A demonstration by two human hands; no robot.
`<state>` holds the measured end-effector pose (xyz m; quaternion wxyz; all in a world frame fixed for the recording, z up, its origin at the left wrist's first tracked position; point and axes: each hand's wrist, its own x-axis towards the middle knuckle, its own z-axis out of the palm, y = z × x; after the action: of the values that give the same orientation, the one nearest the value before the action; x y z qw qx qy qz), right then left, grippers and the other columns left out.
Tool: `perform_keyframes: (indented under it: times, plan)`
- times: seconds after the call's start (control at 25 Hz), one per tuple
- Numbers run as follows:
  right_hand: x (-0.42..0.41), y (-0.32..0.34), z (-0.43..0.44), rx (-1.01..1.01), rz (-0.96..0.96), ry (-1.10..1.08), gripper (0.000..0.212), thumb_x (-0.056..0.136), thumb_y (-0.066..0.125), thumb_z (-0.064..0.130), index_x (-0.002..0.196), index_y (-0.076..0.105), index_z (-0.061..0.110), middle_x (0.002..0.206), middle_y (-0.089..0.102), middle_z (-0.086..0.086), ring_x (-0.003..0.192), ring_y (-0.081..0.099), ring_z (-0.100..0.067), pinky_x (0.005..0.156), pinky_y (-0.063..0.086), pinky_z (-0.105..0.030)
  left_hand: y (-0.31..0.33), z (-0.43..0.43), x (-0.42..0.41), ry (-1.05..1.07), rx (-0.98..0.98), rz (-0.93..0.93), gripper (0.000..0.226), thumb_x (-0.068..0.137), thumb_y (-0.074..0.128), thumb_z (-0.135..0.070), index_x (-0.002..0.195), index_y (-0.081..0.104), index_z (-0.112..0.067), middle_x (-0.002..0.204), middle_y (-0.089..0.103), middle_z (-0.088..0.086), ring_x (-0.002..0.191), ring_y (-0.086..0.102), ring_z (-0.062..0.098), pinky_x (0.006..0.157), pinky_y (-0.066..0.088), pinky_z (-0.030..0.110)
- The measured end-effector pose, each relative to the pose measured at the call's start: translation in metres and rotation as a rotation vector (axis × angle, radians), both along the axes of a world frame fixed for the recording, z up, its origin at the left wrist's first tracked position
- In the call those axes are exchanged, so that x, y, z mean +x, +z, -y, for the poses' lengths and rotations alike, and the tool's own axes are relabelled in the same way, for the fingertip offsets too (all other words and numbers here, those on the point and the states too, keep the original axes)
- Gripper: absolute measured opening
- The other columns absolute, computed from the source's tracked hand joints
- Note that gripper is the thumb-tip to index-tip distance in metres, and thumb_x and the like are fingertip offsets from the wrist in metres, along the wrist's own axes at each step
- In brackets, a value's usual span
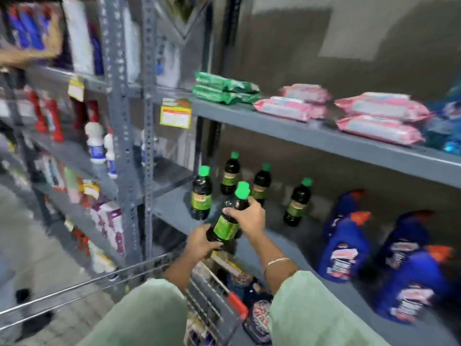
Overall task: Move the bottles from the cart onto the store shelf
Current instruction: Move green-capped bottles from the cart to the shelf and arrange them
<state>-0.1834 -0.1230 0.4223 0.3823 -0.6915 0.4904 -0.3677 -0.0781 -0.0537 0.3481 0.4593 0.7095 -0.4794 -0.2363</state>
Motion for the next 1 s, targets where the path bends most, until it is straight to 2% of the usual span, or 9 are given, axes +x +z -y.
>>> perform_keyframes:
  times: [0.16, 0.24, 0.32, 0.36, 0.44, 0.52, 0.72, 0.88, 1.0]
  plan:
    - [-0.05, 0.007, 0.021, -0.043, -0.151, -0.222, 0.067, 0.056, 0.081, 0.038, 0.111, 0.055, 0.01, 0.12, 0.063, -0.013, 0.113, 0.059, -0.032, 0.088, 0.049, -0.039, 0.003, 0.05, -0.065, -0.072, 0.054, 0.018, 0.07, 0.05, 0.084, -0.027, 0.111, 0.057, -0.002, 0.102, 0.063, 0.009, 0.099, 0.059, 0.021, 0.079, 0.048, 0.018]
    - [-0.065, 0.001, 0.027, -0.022, -0.2, -0.294, 0.073, 0.058, 0.081, 0.039, 0.117, 0.049, 0.008, 0.125, 0.058, -0.014, 0.116, 0.056, -0.033, 0.089, 0.049, -0.041, -0.001, 0.064, -0.09, -0.024, 0.085, -0.053, 0.06, 0.062, 0.08, -0.022, 0.114, 0.051, -0.009, 0.118, 0.058, 0.018, 0.108, 0.056, 0.028, 0.088, 0.05, 0.023]
    - [-0.073, -0.008, 0.033, -0.027, -0.241, -0.346, 0.076, 0.059, 0.08, 0.04, 0.119, 0.046, 0.009, 0.126, 0.055, -0.014, 0.118, 0.054, -0.033, 0.09, 0.048, -0.042, 0.0, 0.074, -0.108, -0.043, 0.086, -0.126, 0.022, 0.091, 0.048, -0.007, 0.11, 0.049, -0.018, 0.126, 0.052, 0.023, 0.11, 0.052, 0.029, 0.069, 0.043, -0.003]
    - [-0.075, -0.011, 0.036, -0.038, -0.248, -0.368, 0.076, 0.058, 0.081, 0.041, 0.118, 0.046, 0.009, 0.125, 0.055, -0.013, 0.118, 0.054, -0.033, 0.09, 0.049, -0.042, 0.0, 0.079, -0.114, -0.057, 0.072, -0.039, 0.023, 0.096, 0.035, -0.008, 0.111, 0.049, -0.017, 0.121, 0.054, 0.021, 0.112, 0.052, 0.03, 0.057, 0.038, -0.008]
    - [-0.075, -0.016, 0.041, -0.054, -0.262, -0.404, 0.077, 0.057, 0.081, 0.043, 0.116, 0.045, 0.008, 0.125, 0.054, -0.013, 0.118, 0.053, -0.033, 0.089, 0.049, -0.044, -0.014, 0.097, -0.115, -0.048, 0.018, -0.122, 0.028, 0.098, 0.028, -0.015, 0.105, 0.055, -0.01, 0.095, 0.07, 0.011, 0.098, 0.061, 0.031, 0.054, 0.046, 0.004]
    - [-0.073, -0.017, 0.046, -0.054, -0.288, -0.422, 0.079, 0.057, 0.08, 0.047, 0.116, 0.044, 0.008, 0.125, 0.052, -0.012, 0.12, 0.05, -0.033, 0.088, 0.048, -0.045, -0.023, 0.104, -0.112, -0.048, 0.059, -0.21, 0.031, 0.097, 0.033, -0.024, 0.098, 0.059, -0.007, 0.07, 0.073, 0.004, 0.072, 0.064, 0.024, 0.058, 0.051, 0.027]
    - [-0.09, -0.029, 0.05, -0.031, -0.108, -0.274, 0.063, 0.072, 0.064, 0.055, 0.116, 0.046, 0.013, 0.122, 0.054, -0.009, 0.119, 0.051, -0.029, 0.094, 0.044, -0.043, -0.022, 0.112, -0.09, -0.257, 0.16, -0.021, 0.068, 0.056, 0.079, -0.023, 0.116, 0.052, -0.007, 0.114, 0.064, 0.012, 0.107, 0.06, 0.026, 0.093, 0.049, 0.037]
    - [-0.122, -0.05, 0.058, 0.107, 0.009, -0.338, 0.032, 0.091, 0.048, 0.018, 0.121, 0.051, 0.007, 0.125, 0.06, -0.016, 0.116, 0.054, -0.03, 0.098, 0.041, -0.037, -0.034, 0.114, -0.084, -0.204, 0.152, -0.035, 0.086, 0.046, 0.087, -0.023, 0.116, 0.043, -0.001, 0.121, 0.055, 0.017, 0.114, 0.053, 0.03, 0.1, 0.044, 0.049]
    - [-0.122, -0.081, 0.062, 0.252, -0.128, -0.136, 0.05, 0.078, 0.048, -0.015, 0.127, 0.046, -0.003, 0.133, 0.054, -0.022, 0.122, 0.051, -0.034, 0.105, 0.04, -0.04, -0.044, 0.121, -0.083, -0.219, 0.133, -0.042, 0.083, 0.046, 0.087, -0.019, 0.116, 0.044, -0.003, 0.122, 0.058, 0.017, 0.113, 0.055, 0.03, 0.099, 0.045, 0.05]
